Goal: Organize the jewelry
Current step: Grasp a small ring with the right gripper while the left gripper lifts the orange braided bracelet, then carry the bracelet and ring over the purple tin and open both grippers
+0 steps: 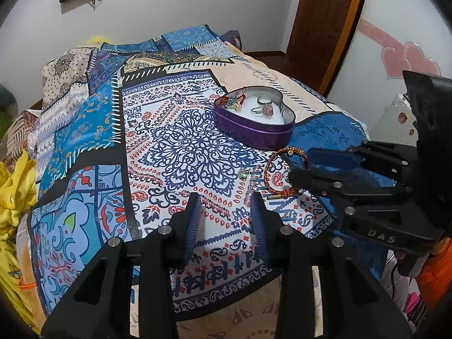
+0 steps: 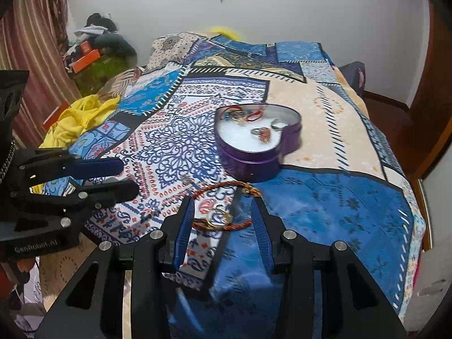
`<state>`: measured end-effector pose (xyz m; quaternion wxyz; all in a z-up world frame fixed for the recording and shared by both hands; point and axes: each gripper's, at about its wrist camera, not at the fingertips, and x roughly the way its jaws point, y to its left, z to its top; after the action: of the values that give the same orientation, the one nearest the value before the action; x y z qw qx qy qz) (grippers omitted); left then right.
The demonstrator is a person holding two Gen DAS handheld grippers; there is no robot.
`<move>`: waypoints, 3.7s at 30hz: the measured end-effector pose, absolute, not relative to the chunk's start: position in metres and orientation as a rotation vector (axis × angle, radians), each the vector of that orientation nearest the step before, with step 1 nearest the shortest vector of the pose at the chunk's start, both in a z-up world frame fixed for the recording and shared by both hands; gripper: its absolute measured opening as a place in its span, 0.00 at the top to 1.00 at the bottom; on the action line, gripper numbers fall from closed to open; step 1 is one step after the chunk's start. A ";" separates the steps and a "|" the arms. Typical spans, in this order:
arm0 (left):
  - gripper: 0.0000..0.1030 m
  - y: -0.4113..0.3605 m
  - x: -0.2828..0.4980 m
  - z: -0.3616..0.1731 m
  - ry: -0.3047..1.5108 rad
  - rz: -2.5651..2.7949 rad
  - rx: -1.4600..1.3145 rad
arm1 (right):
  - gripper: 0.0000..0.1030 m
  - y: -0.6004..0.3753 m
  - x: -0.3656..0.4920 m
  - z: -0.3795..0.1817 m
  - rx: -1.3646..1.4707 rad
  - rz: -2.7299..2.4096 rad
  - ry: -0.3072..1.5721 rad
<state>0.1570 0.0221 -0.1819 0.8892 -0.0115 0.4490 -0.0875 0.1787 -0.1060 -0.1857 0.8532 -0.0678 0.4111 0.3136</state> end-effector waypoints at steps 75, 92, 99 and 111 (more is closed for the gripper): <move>0.99 -0.010 0.176 -0.148 0.835 -0.210 0.010 | 0.81 -0.154 0.177 -0.158 -0.053 0.575 0.762; 0.99 0.010 0.216 -0.136 0.790 -0.184 -0.037 | 0.81 -0.133 0.197 -0.140 -0.063 0.599 0.707; 0.99 0.013 0.230 -0.138 0.785 -0.183 -0.039 | 0.81 -0.126 0.208 -0.140 -0.069 0.604 0.704; 0.99 0.014 0.260 -0.158 0.822 -0.183 -0.038 | 0.81 -0.117 0.226 -0.156 -0.068 0.610 0.746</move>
<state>0.2598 0.0135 -0.1583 0.9124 -0.0186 0.3990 -0.0889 0.2255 -0.1174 -0.1555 0.8855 -0.0326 0.3588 0.2934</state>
